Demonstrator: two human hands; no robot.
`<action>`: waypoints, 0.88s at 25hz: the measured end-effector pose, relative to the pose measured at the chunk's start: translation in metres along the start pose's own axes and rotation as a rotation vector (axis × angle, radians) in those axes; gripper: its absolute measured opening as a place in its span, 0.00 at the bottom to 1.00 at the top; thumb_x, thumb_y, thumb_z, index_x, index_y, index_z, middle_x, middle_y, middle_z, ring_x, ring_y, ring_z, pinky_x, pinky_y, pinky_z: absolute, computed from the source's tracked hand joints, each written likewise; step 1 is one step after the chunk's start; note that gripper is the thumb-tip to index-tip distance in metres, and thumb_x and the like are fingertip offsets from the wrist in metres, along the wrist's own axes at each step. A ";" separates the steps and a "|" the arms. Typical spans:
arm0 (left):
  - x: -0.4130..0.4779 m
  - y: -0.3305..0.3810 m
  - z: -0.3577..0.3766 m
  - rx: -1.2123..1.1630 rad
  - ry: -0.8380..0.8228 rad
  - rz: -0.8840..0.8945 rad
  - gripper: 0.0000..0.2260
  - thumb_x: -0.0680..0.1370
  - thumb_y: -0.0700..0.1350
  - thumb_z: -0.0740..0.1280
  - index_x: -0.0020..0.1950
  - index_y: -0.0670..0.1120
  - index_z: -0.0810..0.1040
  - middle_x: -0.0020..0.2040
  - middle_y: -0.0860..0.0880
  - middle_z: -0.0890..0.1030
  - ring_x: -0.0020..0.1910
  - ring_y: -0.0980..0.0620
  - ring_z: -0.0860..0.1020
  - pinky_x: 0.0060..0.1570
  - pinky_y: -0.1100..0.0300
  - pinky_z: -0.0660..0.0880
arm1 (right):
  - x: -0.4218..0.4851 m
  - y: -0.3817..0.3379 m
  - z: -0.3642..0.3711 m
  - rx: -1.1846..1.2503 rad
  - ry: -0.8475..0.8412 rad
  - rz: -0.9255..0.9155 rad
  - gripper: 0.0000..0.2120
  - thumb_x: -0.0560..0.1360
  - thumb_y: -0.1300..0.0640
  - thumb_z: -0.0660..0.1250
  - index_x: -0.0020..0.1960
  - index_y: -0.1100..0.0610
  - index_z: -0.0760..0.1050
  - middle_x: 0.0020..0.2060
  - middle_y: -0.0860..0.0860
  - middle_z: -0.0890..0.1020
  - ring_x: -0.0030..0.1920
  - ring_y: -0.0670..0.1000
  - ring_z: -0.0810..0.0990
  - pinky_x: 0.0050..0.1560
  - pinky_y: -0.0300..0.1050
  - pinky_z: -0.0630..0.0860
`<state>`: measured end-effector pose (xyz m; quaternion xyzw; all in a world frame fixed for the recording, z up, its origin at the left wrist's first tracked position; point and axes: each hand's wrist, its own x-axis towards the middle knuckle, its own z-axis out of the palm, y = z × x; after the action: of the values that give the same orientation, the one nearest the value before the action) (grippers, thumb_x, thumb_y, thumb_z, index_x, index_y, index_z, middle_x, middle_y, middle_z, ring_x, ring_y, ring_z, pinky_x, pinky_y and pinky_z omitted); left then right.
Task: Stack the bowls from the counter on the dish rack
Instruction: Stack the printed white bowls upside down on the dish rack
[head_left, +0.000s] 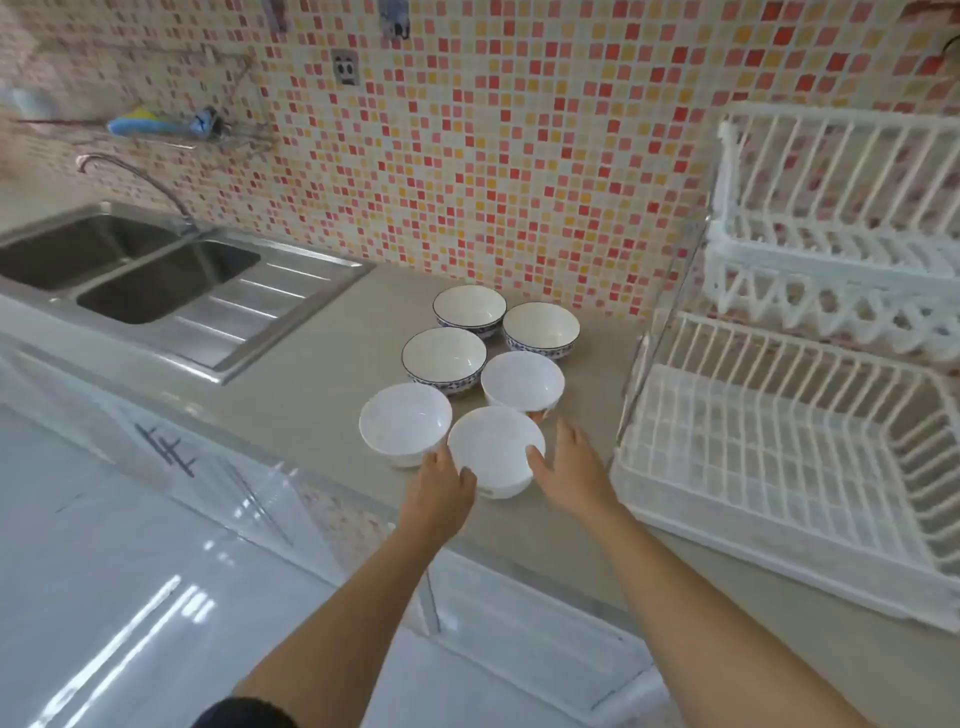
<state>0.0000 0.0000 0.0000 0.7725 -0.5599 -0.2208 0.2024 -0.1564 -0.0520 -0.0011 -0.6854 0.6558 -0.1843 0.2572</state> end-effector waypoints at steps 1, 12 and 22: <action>0.005 -0.002 0.007 -0.066 -0.002 -0.052 0.21 0.80 0.44 0.57 0.72 0.40 0.64 0.65 0.38 0.73 0.62 0.38 0.74 0.58 0.51 0.70 | 0.007 0.000 0.008 0.032 -0.023 0.104 0.30 0.78 0.45 0.59 0.72 0.63 0.60 0.68 0.60 0.69 0.67 0.60 0.70 0.62 0.50 0.68; 0.024 -0.010 0.026 -0.429 0.015 -0.055 0.29 0.81 0.49 0.58 0.79 0.46 0.50 0.71 0.41 0.64 0.69 0.41 0.68 0.64 0.53 0.67 | 0.002 0.011 0.058 0.384 0.054 0.235 0.20 0.75 0.66 0.59 0.66 0.62 0.66 0.59 0.58 0.78 0.50 0.56 0.77 0.46 0.42 0.71; 0.061 0.088 -0.113 -1.086 -0.057 0.223 0.30 0.74 0.69 0.45 0.66 0.51 0.62 0.57 0.49 0.74 0.54 0.52 0.78 0.54 0.56 0.75 | -0.025 -0.108 -0.108 0.688 0.379 -0.265 0.12 0.79 0.47 0.57 0.58 0.50 0.61 0.52 0.34 0.71 0.49 0.29 0.74 0.46 0.24 0.70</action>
<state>0.0129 -0.0762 0.1350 0.4870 -0.4493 -0.4758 0.5784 -0.1349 -0.0387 0.1511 -0.5918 0.4978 -0.5472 0.3203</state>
